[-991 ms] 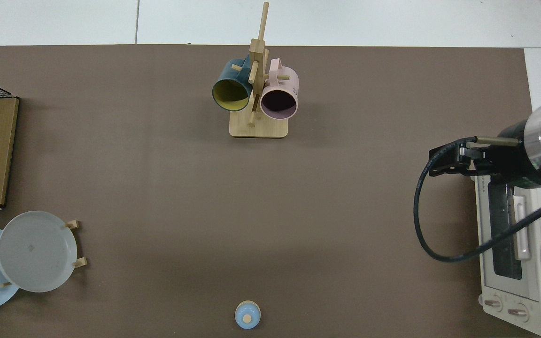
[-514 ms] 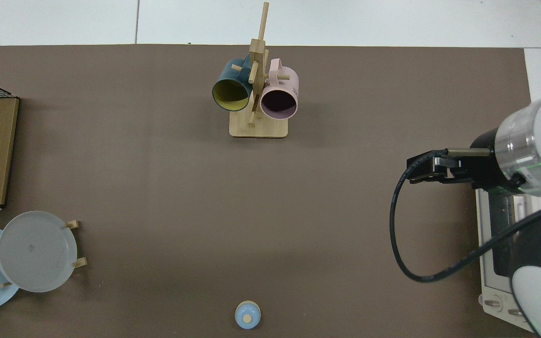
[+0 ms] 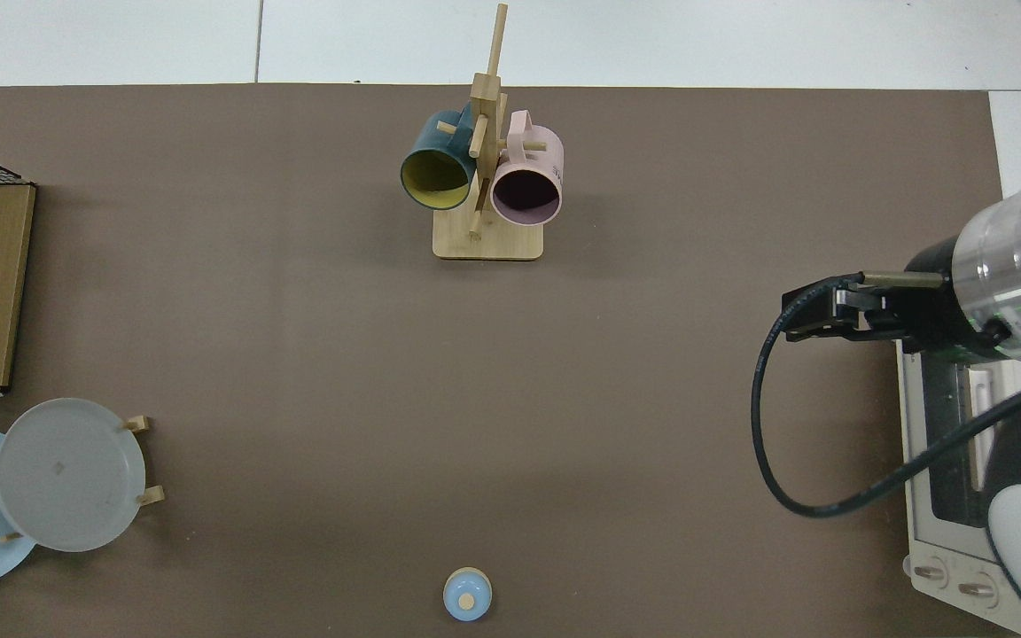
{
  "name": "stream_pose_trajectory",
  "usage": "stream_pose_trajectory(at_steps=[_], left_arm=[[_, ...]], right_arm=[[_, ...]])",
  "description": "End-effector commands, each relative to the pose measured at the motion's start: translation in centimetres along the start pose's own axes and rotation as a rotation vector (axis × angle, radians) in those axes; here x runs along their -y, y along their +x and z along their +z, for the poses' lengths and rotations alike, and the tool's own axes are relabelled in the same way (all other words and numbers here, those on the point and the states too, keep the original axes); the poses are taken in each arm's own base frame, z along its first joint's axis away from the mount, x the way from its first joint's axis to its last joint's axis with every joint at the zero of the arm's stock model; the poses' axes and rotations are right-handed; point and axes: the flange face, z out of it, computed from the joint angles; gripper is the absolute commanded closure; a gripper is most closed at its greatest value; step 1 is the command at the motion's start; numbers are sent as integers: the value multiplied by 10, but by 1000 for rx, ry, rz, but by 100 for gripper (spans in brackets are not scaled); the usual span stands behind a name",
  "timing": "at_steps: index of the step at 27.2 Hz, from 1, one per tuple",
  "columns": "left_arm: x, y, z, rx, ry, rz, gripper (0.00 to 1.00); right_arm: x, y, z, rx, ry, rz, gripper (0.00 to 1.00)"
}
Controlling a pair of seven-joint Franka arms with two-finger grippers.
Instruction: Put markers into pen holder
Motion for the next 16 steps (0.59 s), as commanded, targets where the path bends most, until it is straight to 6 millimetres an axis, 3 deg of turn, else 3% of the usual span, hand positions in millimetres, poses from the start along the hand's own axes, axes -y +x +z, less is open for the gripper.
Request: stream_pose_trajectory(at_steps=[1, 6, 10, 16], left_arm=[[18, -11, 37, 83, 15, 81, 100], [33, -2, 80, 175, -8, 158, 100], [30, -16, 91, 206, -1, 162, 100], [34, -5, 113, 248, -31, 211, 100]], right_arm=[[-1, -1, 0, 20, 1, -24, 0], [-3, -1, 0, 20, 1, -21, 0], [-3, -1, -1, 19, 1, -21, 0], [-6, 0, -1, 19, 2, -15, 0]])
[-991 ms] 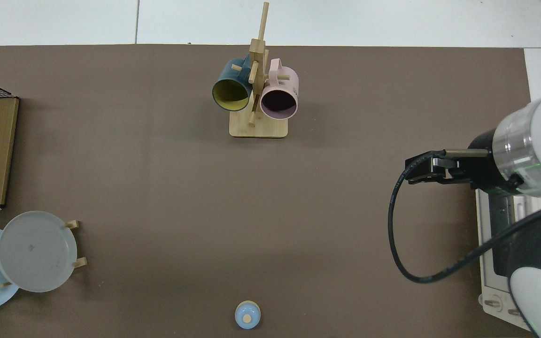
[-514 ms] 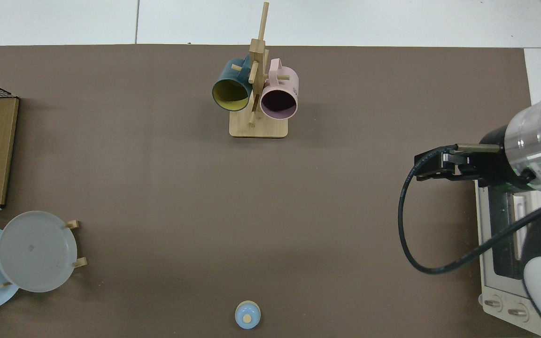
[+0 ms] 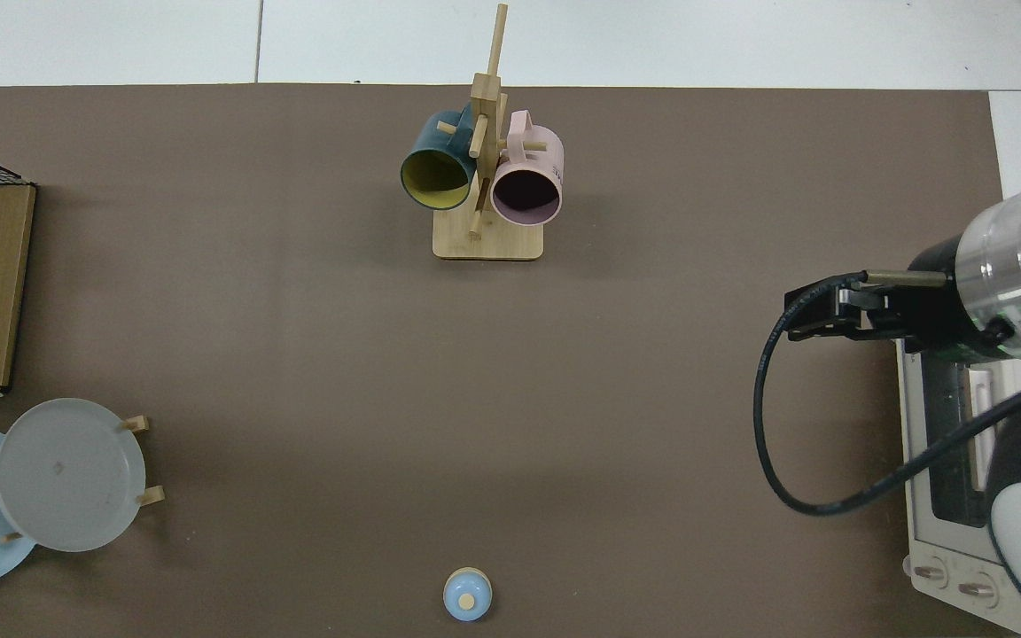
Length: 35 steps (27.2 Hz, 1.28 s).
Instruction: Put markers into pen holder
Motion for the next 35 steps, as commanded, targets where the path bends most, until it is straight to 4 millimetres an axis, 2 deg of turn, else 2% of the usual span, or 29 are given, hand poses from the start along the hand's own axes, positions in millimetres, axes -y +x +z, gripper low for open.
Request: stream_pose_trajectory(at_steps=[1, 4, 15, 20, 27, 30, 35], left_arm=[[7, 4, 11, 29, -3, 38, 100], [9, 18, 16, 19, -13, 31, 100], [1, 47, 24, -10, -49, -4, 100], [1, 61, 41, -25, -66, -27, 100], [3, 71, 48, -39, -74, -37, 100], [5, 84, 59, -48, -91, -43, 100], [6, 90, 65, -66, -91, -49, 100]], right_arm=[[-6, 0, -1, 19, 2, -15, 0], [-7, 1, -1, 19, 2, -12, 0], [-10, 2, -1, 19, 2, -7, 0], [-10, 2, -1, 20, 1, -6, 0], [-10, 2, -1, 20, 1, -6, 0], [-10, 2, -1, 19, 2, -6, 0], [4, -6, -4, 13, 3, -43, 0]])
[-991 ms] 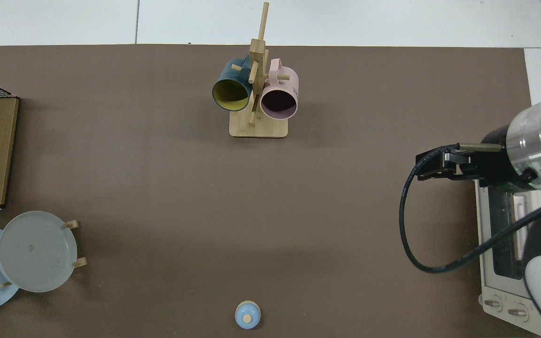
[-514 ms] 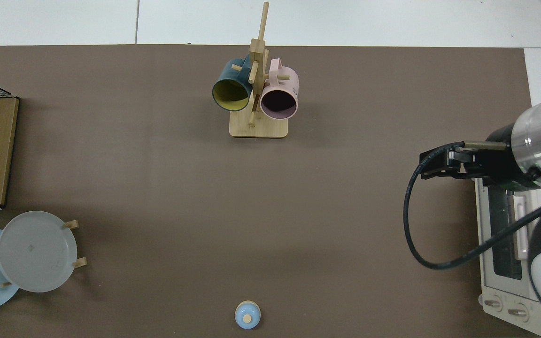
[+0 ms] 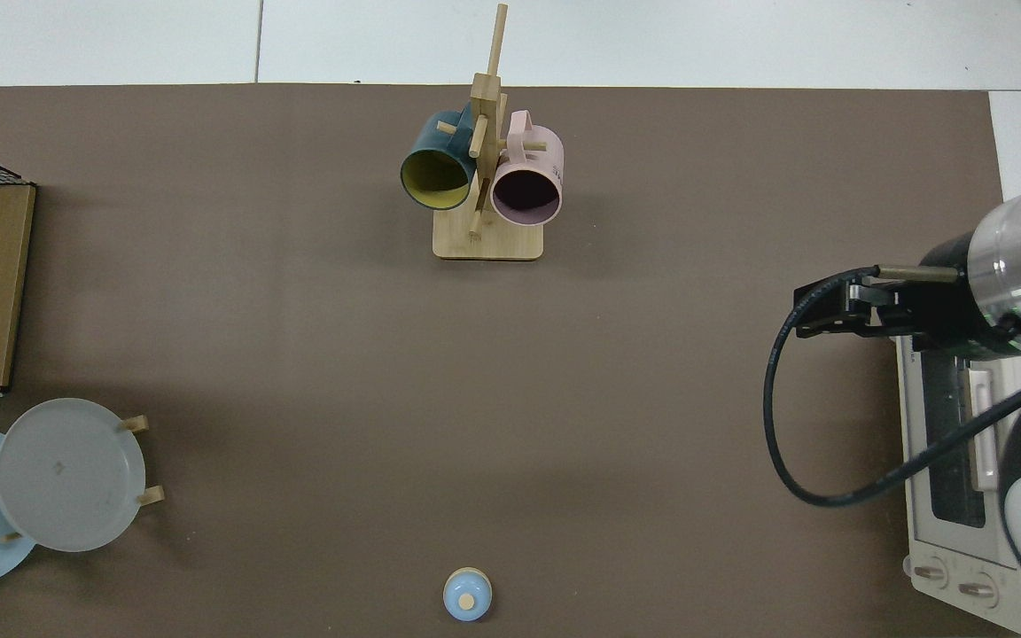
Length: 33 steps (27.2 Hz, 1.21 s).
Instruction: Put markers into pen holder
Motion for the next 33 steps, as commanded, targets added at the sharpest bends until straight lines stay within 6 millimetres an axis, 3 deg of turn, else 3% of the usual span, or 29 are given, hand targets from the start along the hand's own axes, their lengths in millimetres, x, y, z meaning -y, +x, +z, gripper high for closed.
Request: stream_pose_trajectory(at_steps=[1, 4, 15, 33], left_arm=[[2, 9, 10, -17, 6, -21, 100], [3, 12, 12, -34, 4, -24, 100], [3, 15, 10, -42, -10, -39, 100], [-1, 21, 14, -81, -21, -60, 100]], right_arm=[[11, -9, -3, 15, 2, -57, 0], [7, -7, -3, 15, 2, -48, 0], [-45, 12, -1, 20, 1, 62, 0], [-47, 12, -1, 20, 1, 65, 0]])
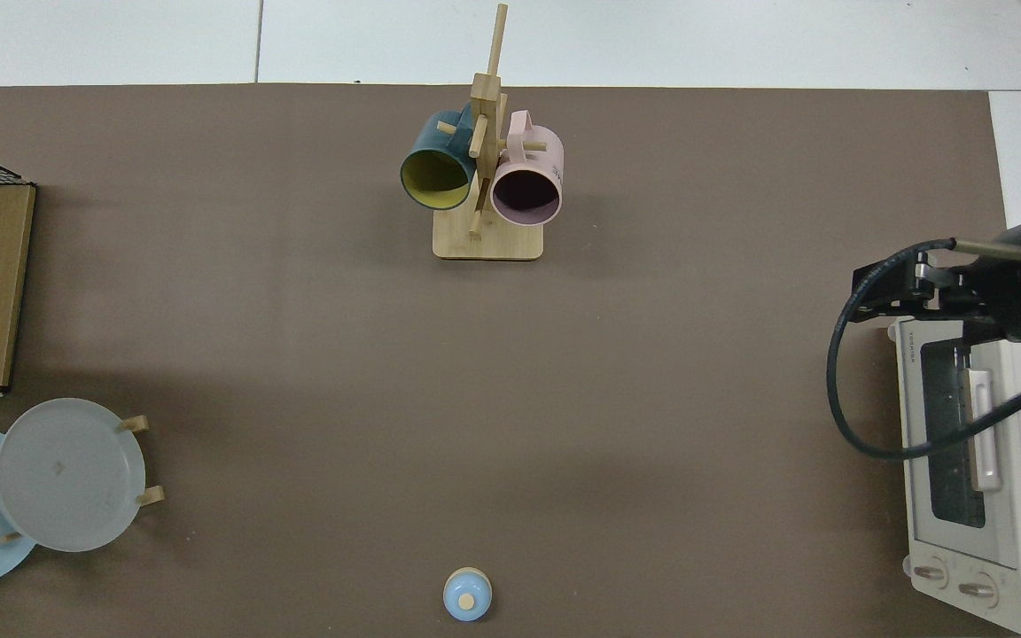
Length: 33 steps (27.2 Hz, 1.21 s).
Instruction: Put markers into pen holder
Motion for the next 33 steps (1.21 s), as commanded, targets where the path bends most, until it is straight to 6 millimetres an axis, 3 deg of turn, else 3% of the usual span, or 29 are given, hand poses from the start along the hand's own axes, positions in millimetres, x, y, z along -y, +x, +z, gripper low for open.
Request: stream_pose_trajectory(at_steps=[1, 13, 15, 17, 18, 24, 28, 33], left_arm=[[-6, 3, 2, -22, -5, -25, 100], [-8, 1, 6, -34, -4, -34, 100], [-7, 1, 6, -34, 1, -36, 91], [-7, 1, 5, -32, 4, -33, 68], [-7, 1, 5, -34, 7, -35, 62], [-6, -1, 4, -33, 17, -38, 46], [-4, -3, 2, -29, 28, -39, 43], [1, -17, -14, -15, 60, -60, 27]], right_arm=[[-4, -2, 0, 19, -2, -15, 0], [-4, -2, 0, 19, -2, -15, 0], [-4, -2, 0, 19, -2, -15, 0], [-4, -2, 0, 19, -2, -15, 0], [-4, -2, 0, 20, -2, -16, 0], [-4, -2, 0, 19, -2, -15, 0], [-4, -2, 0, 19, -2, -16, 0], [-4, -2, 0, 19, -2, -15, 0]])
